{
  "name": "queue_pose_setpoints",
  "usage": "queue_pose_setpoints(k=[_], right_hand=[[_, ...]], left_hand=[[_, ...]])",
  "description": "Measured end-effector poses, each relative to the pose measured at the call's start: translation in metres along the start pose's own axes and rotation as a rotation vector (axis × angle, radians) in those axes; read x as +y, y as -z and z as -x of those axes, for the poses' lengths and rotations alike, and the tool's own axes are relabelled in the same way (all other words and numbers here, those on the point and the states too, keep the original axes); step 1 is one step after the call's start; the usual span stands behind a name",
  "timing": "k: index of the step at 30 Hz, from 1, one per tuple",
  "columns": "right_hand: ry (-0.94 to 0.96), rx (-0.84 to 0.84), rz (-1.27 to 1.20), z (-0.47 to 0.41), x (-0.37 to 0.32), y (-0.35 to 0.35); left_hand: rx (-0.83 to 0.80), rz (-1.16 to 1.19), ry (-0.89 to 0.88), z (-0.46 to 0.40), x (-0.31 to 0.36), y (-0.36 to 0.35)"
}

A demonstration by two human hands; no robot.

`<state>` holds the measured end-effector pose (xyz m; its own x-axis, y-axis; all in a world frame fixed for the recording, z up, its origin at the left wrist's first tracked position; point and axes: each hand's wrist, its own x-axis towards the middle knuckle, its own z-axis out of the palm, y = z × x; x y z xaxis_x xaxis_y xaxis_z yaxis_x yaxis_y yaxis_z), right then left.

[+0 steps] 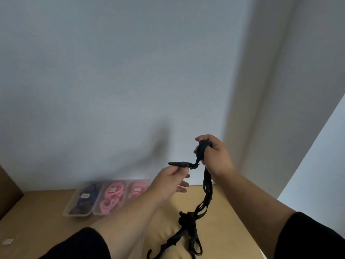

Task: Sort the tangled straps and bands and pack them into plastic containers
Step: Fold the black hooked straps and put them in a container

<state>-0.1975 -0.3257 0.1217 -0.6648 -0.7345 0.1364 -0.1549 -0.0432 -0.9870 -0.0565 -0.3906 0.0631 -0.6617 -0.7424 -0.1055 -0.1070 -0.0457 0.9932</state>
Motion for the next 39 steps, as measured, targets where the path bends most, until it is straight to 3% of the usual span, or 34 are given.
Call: queue_pose_setpoints(k=[3, 9, 13, 16, 20, 28, 33, 36, 39], right_hand=[[-0.065, -0.048, -0.016, 0.009, 0.015, 0.003], [-0.326, -0.113, -0.228, 0.031, 0.045, 0.019], [-0.384, -0.008, -0.253, 0.034, 0.038, 0.025], [-0.337, 0.012, -0.289, 0.029, 0.018, 0.029], [-0.242, -0.033, -0.274, 0.027, -0.009, 0.029], [-0.107, -0.024, -0.339, 0.014, -0.075, 0.044], [-0.013, -0.071, -0.465, 0.015, -0.135, 0.045], [0.049, -0.104, -0.485, 0.019, -0.160, 0.041], [0.072, -0.126, -0.487, 0.024, -0.172, 0.036]], left_hand=[[-0.032, -0.078, 0.124, 0.003, -0.039, -0.009], [-0.257, -0.576, 0.291, 0.006, -0.129, -0.025], [-0.148, -0.638, 0.352, 0.006, -0.163, -0.047], [-0.001, -0.710, 0.366, -0.003, -0.180, -0.063], [0.047, -0.719, 0.343, -0.010, -0.181, -0.073], [0.036, -0.408, 0.391, -0.018, -0.169, -0.034], [0.050, -0.519, 0.444, -0.021, -0.165, -0.009], [-0.005, -0.674, 0.395, -0.020, -0.163, -0.004], [0.017, -0.677, 0.384, -0.018, -0.164, -0.004]])
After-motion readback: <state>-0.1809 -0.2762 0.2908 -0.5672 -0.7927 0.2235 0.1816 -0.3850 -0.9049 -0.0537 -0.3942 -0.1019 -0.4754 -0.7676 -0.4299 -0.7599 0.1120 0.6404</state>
